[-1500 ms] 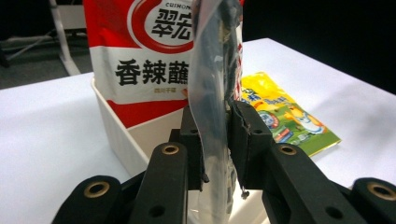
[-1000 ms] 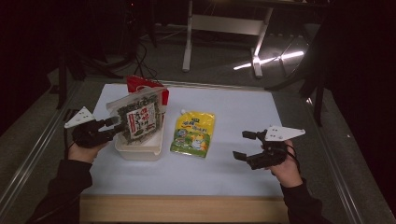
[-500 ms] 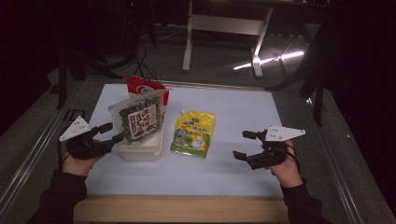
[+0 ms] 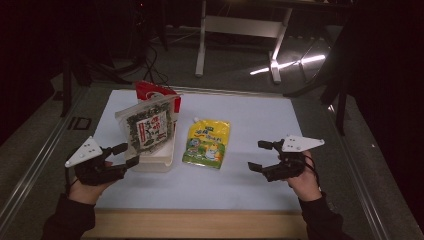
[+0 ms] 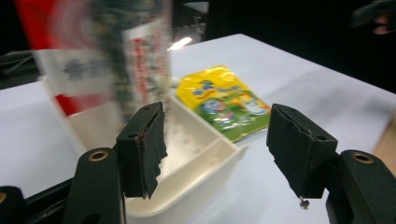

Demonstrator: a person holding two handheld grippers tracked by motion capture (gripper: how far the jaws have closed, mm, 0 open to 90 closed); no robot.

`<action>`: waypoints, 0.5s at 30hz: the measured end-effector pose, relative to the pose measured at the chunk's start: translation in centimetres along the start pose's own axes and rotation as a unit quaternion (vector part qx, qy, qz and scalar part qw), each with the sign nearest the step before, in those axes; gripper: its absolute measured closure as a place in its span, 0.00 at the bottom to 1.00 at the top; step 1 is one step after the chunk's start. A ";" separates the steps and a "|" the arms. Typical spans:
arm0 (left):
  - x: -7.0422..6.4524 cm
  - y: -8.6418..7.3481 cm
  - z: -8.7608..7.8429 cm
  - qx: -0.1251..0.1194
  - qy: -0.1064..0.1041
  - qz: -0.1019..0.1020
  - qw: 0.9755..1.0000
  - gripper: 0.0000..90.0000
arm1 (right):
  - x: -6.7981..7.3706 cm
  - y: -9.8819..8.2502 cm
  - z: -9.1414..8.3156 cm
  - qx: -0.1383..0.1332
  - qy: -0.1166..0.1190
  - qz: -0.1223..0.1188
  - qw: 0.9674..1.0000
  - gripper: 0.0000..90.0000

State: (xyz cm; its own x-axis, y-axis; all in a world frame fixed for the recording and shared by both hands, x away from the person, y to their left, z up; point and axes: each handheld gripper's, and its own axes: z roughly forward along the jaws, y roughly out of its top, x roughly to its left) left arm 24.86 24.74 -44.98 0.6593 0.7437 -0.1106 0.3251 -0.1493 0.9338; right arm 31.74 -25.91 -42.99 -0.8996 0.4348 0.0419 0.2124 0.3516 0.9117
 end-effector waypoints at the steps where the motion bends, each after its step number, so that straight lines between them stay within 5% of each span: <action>1: -0.3 0.0 0.3 0.001 -0.010 -0.002 1.000 0.36 | 0.0 -0.1 0.1 -0.001 -0.001 0.001 1.000 0.17; 7: -2.4 -0.2 2.7 0.023 -0.063 -0.007 0.998 0.17 | -0.2 -0.6 0.6 -0.011 0.002 -0.002 1.000 0.20; 15: -5.3 -1.4 5.4 0.031 -0.080 0.018 0.996 0.04 | 0.0 -1.1 1.5 0.003 0.000 0.002 1.000 0.20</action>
State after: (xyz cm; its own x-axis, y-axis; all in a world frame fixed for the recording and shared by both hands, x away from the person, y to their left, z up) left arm 24.59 17.45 -47.54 0.7696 0.6241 -0.1350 0.3375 -0.2181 0.9157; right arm 32.12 -25.09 -44.63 -0.8989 0.4359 0.0448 0.2176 0.3554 0.9090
